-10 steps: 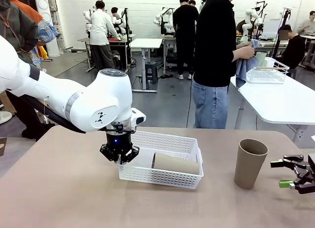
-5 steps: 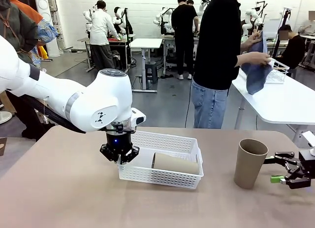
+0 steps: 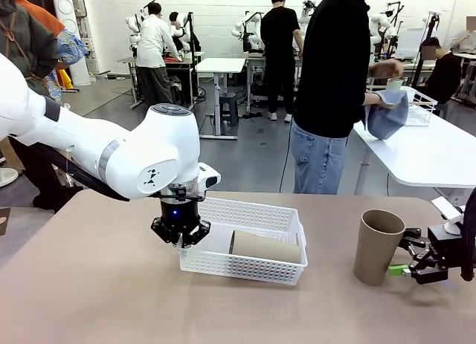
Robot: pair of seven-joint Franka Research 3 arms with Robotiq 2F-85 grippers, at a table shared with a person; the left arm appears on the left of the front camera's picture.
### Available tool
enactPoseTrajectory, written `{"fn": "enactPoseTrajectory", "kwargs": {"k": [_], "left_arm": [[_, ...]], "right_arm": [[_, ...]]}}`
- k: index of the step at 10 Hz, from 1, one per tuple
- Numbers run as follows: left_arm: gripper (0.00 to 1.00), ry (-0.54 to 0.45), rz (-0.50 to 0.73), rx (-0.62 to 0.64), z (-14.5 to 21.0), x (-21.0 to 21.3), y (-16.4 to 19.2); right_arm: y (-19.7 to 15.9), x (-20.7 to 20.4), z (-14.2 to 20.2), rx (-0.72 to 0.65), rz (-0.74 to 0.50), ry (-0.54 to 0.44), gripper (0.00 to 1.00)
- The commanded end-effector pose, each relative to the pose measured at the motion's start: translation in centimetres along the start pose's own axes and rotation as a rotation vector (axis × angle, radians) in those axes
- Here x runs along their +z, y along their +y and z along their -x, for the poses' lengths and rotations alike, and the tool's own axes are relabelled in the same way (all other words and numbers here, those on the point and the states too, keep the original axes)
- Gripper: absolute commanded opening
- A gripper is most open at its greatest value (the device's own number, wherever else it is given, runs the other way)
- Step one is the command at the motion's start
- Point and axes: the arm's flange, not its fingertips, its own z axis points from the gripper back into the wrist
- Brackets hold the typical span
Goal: Clean and organize the cups into the basket.
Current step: Pick up the Reusable plastic cup from the right side of the table and stack it inside the Organizing basket in the center of the table.
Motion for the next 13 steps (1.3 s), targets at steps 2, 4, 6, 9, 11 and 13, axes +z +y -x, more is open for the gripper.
{"fn": "enactPoseTrajectory", "kwargs": {"k": [2, 4, 6, 9, 11, 13], "left_arm": [[0.00, -0.009, -0.005, 0.003, 0.0, 0.1, -0.2], [0.00, -0.009, -0.005, 0.003, 0.0, 0.1, -0.2], [0.00, -0.009, -0.005, 0.003, 0.0, 0.1, -0.2], [0.00, -0.009, -0.005, 0.003, 0.0, 0.1, -0.2], [0.00, -0.009, -0.005, 0.003, 0.0, 0.1, -0.2], [0.00, -0.009, -0.005, 0.003, 0.0, 0.1, -0.2]], "right_arm": [[-1.2, -1.8, -0.4, -0.017, 0.008, 0.003, 1.00], [-1.5, -3.1, -0.5, -0.008, -0.014, -0.001, 1.00], [-1.9, -4.5, -0.5, -0.001, -0.050, -0.036, 1.00], [-1.9, -4.5, -0.2, 0.005, -0.093, -0.085, 0.92], [-1.9, -4.3, -0.1, 0.007, -0.093, -0.085, 0.33], [-1.7, -4.0, -0.2, 0.003, -0.083, -0.087, 0.00]]}}
